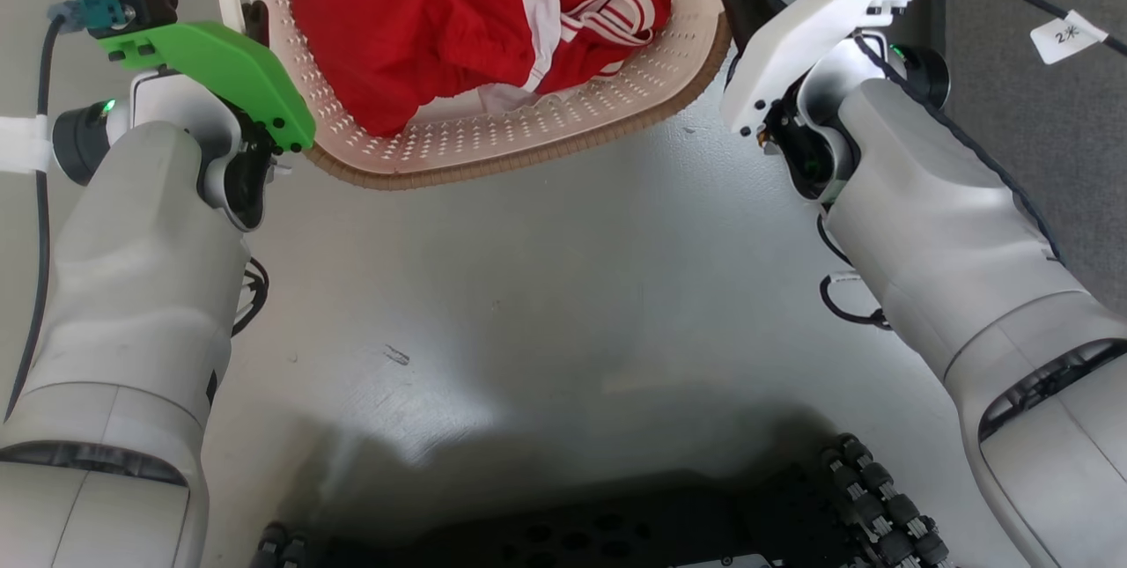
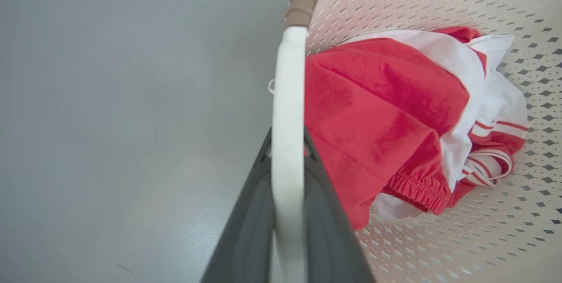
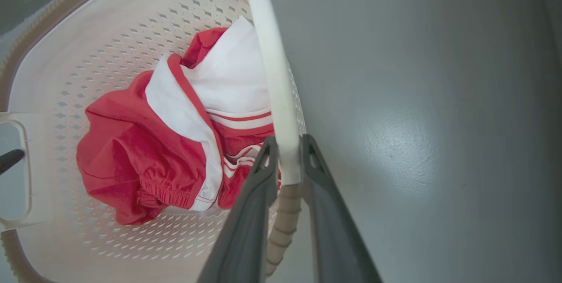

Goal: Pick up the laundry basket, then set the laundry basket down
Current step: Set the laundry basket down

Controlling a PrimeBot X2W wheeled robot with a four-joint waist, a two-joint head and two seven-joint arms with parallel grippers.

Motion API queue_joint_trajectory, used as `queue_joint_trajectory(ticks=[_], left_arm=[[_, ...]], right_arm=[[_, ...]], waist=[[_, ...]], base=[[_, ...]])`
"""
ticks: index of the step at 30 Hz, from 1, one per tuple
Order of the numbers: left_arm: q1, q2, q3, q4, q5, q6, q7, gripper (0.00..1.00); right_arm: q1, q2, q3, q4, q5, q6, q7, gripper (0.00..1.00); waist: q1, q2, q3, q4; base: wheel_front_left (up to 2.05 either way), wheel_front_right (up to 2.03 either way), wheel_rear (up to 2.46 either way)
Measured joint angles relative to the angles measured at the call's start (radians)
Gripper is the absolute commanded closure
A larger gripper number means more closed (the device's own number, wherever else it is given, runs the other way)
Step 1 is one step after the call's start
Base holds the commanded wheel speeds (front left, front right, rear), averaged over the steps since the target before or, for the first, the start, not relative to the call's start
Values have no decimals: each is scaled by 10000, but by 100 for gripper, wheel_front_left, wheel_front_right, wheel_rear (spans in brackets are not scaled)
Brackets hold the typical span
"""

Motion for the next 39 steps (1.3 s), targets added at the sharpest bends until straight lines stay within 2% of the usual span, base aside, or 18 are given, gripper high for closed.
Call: queue_joint_trajectory(ticks=[10,11,12,13,14,15,17,22,28,39], left_arm=[[-116,-75,-23,326,0,-130,-94,100],[-118,-81,-33,355,0,-136,-94,100],[-120,-88,-35,393,2,-138,-94,100],[-120,-94,-38,441,0,-142,-94,55],[-120,-92,-42,479,2,-192,-96,9],[-120,-88,-42,510,2,-213,-100,0],[-120,-29,-38,577,0,-213,-128,0],[-122,15,-42,698,2,-215,-217,0],[-122,12,-38,836,0,-224,-357,0],[-109,-96,-27,957,-29,-391,-537,0]], right_arm=[[-72,0,130,165,0,115,-119,100],[-72,-2,136,173,2,150,-132,77],[-72,0,134,188,4,176,-148,69],[-75,-6,134,192,21,178,-201,58],[-88,-21,134,196,23,180,-219,27],[-113,-48,134,215,25,180,-219,9],[-158,-144,130,249,86,176,-221,0],[-157,-268,163,240,194,314,-249,0],[-132,-353,328,-15,422,711,-247,0],[-15,-393,625,-86,698,874,-205,0]], waist=[[-1,0,-20,29],[-1,0,-31,31],[-1,0,-42,33],[0,0,-54,36],[0,0,-65,38],[0,0,-75,41],[-1,0,-96,48],[-1,0,-134,64],[-1,0,-244,86],[0,0,-624,161]], base=[[0,0,0],[0,0,0],[0,0,0],[0,0,0],[0,0,0],[0,0,0],[0,0,0],[0,0,0],[0,0,0],[0,0,0]])
